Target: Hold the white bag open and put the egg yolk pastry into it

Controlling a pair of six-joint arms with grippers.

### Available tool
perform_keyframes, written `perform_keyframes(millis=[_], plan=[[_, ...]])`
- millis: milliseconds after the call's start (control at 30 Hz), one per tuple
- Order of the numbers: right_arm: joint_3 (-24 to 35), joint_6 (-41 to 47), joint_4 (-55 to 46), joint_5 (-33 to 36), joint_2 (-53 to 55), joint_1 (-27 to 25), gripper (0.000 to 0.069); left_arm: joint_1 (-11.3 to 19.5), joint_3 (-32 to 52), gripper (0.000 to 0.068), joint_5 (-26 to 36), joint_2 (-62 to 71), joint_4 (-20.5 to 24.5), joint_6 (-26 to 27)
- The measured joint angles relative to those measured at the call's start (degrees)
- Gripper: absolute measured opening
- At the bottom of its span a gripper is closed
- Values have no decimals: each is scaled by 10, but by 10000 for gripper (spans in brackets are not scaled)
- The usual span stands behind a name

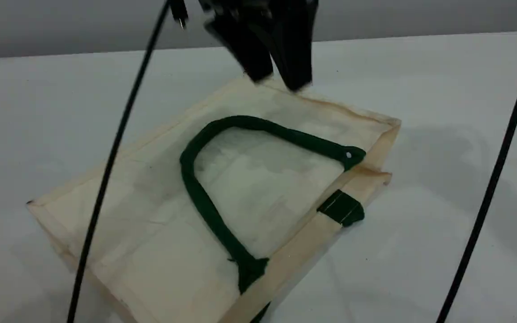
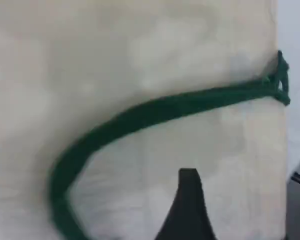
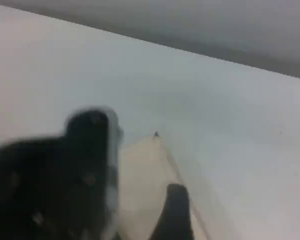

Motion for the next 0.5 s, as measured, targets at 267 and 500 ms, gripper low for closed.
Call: perform_keyframes(millis=[267,500], plan=[[0,0,-33,13,-38,0,582,0,-73,526,1,-74,146,-102],[0,53,-97,32,-125,0,582,0,-73,526,2,-176,236,-166]])
